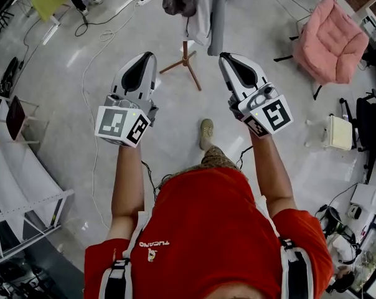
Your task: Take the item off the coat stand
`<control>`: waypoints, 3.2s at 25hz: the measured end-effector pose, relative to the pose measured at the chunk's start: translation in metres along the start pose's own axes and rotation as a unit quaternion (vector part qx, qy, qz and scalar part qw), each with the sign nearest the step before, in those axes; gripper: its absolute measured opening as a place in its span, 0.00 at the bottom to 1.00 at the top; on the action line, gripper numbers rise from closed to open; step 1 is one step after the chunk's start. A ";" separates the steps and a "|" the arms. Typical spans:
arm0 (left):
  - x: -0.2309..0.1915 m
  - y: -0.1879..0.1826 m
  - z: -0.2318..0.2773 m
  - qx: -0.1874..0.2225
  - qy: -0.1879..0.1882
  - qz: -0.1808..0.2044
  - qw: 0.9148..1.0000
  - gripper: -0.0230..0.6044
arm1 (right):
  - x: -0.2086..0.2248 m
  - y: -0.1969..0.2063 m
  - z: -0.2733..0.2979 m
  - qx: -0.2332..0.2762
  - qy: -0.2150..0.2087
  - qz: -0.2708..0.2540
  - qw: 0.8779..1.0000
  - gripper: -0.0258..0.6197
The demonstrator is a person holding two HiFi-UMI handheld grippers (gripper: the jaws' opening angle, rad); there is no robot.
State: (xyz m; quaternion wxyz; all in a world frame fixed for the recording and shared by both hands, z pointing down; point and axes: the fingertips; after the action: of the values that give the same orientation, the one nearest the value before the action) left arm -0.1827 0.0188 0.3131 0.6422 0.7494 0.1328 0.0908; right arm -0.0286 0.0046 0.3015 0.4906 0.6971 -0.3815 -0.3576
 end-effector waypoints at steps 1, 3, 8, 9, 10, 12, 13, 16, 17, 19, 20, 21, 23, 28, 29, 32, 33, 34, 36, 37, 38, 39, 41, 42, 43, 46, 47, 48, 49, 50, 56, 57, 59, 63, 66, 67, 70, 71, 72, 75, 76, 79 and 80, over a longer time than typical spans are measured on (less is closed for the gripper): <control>-0.005 0.002 0.011 0.001 0.001 0.000 1.000 0.06 | 0.011 0.003 0.006 0.000 -0.002 -0.001 1.000 0.08; -0.015 0.005 0.036 0.005 -0.001 0.000 1.000 0.06 | 0.037 0.009 0.018 0.001 -0.006 -0.003 1.000 0.08; -0.039 0.013 0.104 -0.004 -0.022 0.009 1.000 0.13 | 0.099 0.018 0.050 0.004 -0.028 -0.005 1.000 0.08; -0.044 0.016 0.118 -0.006 -0.026 0.011 1.000 0.15 | 0.112 0.020 0.056 0.006 -0.032 -0.005 0.999 0.08; -0.048 0.019 0.132 -0.009 -0.029 0.014 0.999 0.18 | 0.124 0.022 0.061 0.008 -0.036 -0.004 0.999 0.08; -0.058 0.026 0.161 -0.014 -0.038 0.020 0.999 0.22 | 0.148 0.027 0.071 0.008 -0.044 -0.002 0.999 0.08; -0.063 0.029 0.175 -0.017 -0.042 0.024 0.999 0.25 | 0.159 0.031 0.075 0.007 -0.049 -0.001 0.999 0.08; -0.079 0.039 0.213 -0.023 -0.058 0.034 0.997 0.29 | 0.190 0.039 0.084 0.005 -0.061 0.006 0.998 0.08; -0.084 0.041 0.224 -0.026 -0.064 0.038 0.997 0.31 | 0.199 0.041 0.087 0.004 -0.064 0.008 0.998 0.08; -0.094 0.047 0.244 -0.032 -0.074 0.048 0.996 0.33 | 0.216 0.044 0.092 0.005 -0.070 0.011 0.998 0.08; -0.098 0.050 0.253 -0.036 -0.077 0.052 0.995 0.34 | 0.223 0.046 0.094 0.005 -0.071 0.012 0.997 0.08; -0.103 0.054 0.262 -0.042 -0.079 0.054 0.994 0.35 | 0.230 0.048 0.096 0.005 -0.071 0.014 0.997 0.08; -0.112 0.065 0.279 -0.055 -0.081 0.058 0.994 0.36 | 0.244 0.054 0.100 0.004 -0.067 0.020 0.998 0.08; -0.135 0.100 0.314 -0.093 -0.077 0.066 0.990 0.39 | 0.264 0.066 0.110 0.005 -0.053 0.027 0.998 0.08; -0.141 0.107 0.320 -0.102 -0.076 0.067 0.990 0.39 | 0.266 0.067 0.112 0.004 -0.051 0.026 0.998 0.08; -0.158 0.130 0.335 -0.123 -0.076 0.063 0.988 0.40 | 0.270 0.070 0.117 -0.005 -0.041 0.021 0.999 0.08; -0.163 0.137 0.339 -0.129 -0.076 0.060 0.987 0.40 | 0.270 0.072 0.119 -0.009 -0.038 0.019 0.999 0.08; -0.168 0.144 0.343 -0.136 -0.074 0.058 0.986 0.40 | 0.271 0.073 0.120 -0.013 -0.035 0.018 0.999 0.08; -0.175 0.156 0.352 -0.145 -0.068 0.052 0.986 0.40 | 0.272 0.077 0.124 -0.021 -0.028 0.017 0.999 0.08; -0.177 0.161 0.356 -0.148 -0.063 0.049 0.986 0.40 | 0.273 0.079 0.124 -0.025 -0.024 0.017 0.999 0.08; -0.178 0.165 0.361 -0.149 -0.059 0.047 0.986 0.40 | 0.274 0.081 0.125 -0.029 -0.020 0.017 0.999 0.08; -0.179 0.168 0.364 -0.150 -0.054 0.046 0.986 0.40 | 0.273 0.083 0.125 -0.033 -0.016 0.017 0.999 0.08; -0.181 0.173 0.369 -0.152 -0.047 0.044 0.986 0.40 | 0.270 0.086 0.125 -0.040 -0.009 0.016 0.999 0.08; -0.183 0.174 0.371 -0.154 -0.045 0.043 0.986 0.39 | 0.269 0.087 0.125 -0.042 -0.007 0.015 0.999 0.08; -0.184 0.175 0.373 -0.154 -0.045 0.043 0.986 0.35 | 0.268 0.087 0.125 -0.044 -0.005 0.014 0.999 0.08; -0.188 0.172 0.377 -0.151 -0.058 0.038 0.986 0.10 | 0.272 0.087 0.123 -0.045 0.007 0.014 0.999 0.08; -0.188 0.171 0.378 -0.150 -0.062 0.035 0.986 0.09 | 0.274 0.087 0.122 -0.044 0.010 0.015 0.999 0.08; -0.188 0.170 0.378 -0.149 -0.064 0.033 0.986 0.08 | 0.275 0.088 0.121 -0.045 0.012 0.016 0.999 0.08; -0.187 0.168 0.377 -0.148 -0.066 0.031 0.986 0.07 | 0.276 0.088 0.121 -0.045 0.013 0.017 0.999 0.08; -0.187 0.166 0.376 -0.147 -0.068 0.028 0.986 0.07 | 0.276 0.089 0.121 -0.045 0.013 0.017 0.999 0.08; -0.183 0.132 0.360 -0.119 -0.081 0.024 0.989 0.07 | 0.268 0.088 0.122 -0.039 0.008 0.022 0.999 0.08; -0.182 0.125 0.358 -0.114 -0.083 0.026 0.990 0.07 | 0.266 0.088 0.122 -0.038 0.006 0.024 0.999 0.08; -0.179 0.112 0.352 -0.105 -0.087 0.031 0.990 0.07 | 0.262 0.087 0.122 -0.034 0.004 0.027 0.999 0.08; -0.174 0.093 0.339 -0.101 -0.093 0.044 0.990 0.07 | 0.256 0.084 0.123 -0.025 -0.002 0.031 0.999 0.08; -0.170 0.081 0.326 -0.099 -0.098 0.052 0.989 0.07 | 0.250 0.080 0.125 -0.016 -0.011 0.034 0.999 0.08; -0.169 0.078 0.320 -0.098 -0.099 0.053 0.989 0.07 | 0.248 0.078 0.125 -0.014 -0.014 0.035 0.999 0.08; -0.161 0.065 0.303 -0.090 -0.100 0.053 0.989 0.07 | 0.242 0.074 0.126 -0.005 -0.021 0.037 0.999 0.08; -0.158 0.061 0.297 -0.086 -0.099 0.050 0.990 0.07 | 0.240 0.072 0.126 -0.002 -0.023 0.038 0.999 0.08; -0.153 0.056 0.291 -0.083 -0.096 0.047 0.991 0.07 | 0.238 0.070 0.126 0.001 -0.024 0.039 0.999 0.08; -0.139 0.046 0.276 -0.079 -0.082 0.041 0.993 0.07 | 0.235 0.069 0.127 0.006 -0.026 0.043 0.999 0.08; -0.135 0.043 0.270 -0.077 -0.079 0.039 0.993 0.07 | 0.234 0.069 0.127 0.007 -0.026 0.044 0.999 0.08; -0.124 0.038 0.257 -0.073 -0.071 0.030 0.994 0.07 | 0.231 0.069 0.124 0.010 -0.029 0.046 0.998 0.08; -0.121 0.038 0.253 -0.072 -0.070 0.028 0.995 0.07 | 0.231 0.068 0.123 0.010 -0.029 0.047 0.998 0.08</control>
State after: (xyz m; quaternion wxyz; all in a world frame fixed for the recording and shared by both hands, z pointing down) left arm -0.2162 -0.2620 0.3145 0.6993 0.7093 0.0601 0.0652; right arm -0.0436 -0.2652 0.3060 0.4884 0.6729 -0.4314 -0.3501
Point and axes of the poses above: the fingertips, and each gripper's own axes: z forward along the fingers, x to its right, y out of its underside, and after that the axes turned 4 degrees about -y, right-handed
